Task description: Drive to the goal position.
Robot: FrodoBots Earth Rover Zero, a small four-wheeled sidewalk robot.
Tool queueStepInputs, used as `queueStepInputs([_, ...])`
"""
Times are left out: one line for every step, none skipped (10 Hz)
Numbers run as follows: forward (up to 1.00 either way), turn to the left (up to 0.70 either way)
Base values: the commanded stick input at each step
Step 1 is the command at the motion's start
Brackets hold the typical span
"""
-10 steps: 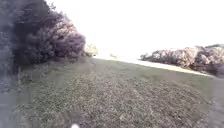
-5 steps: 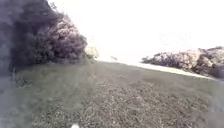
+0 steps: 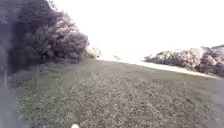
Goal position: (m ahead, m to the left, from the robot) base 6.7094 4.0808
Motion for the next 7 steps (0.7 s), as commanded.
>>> queueStepInputs([0.85, 0.00])
queueStepInputs([0.85, 0.00])
queueStepInputs([0.85, 0.00])
queueStepInputs([0.85, 0.00])
queueStepInputs([0.85, 0.00])
queueStepInputs([0.85, 0.00])
queueStepInputs([0.85, 0.00])
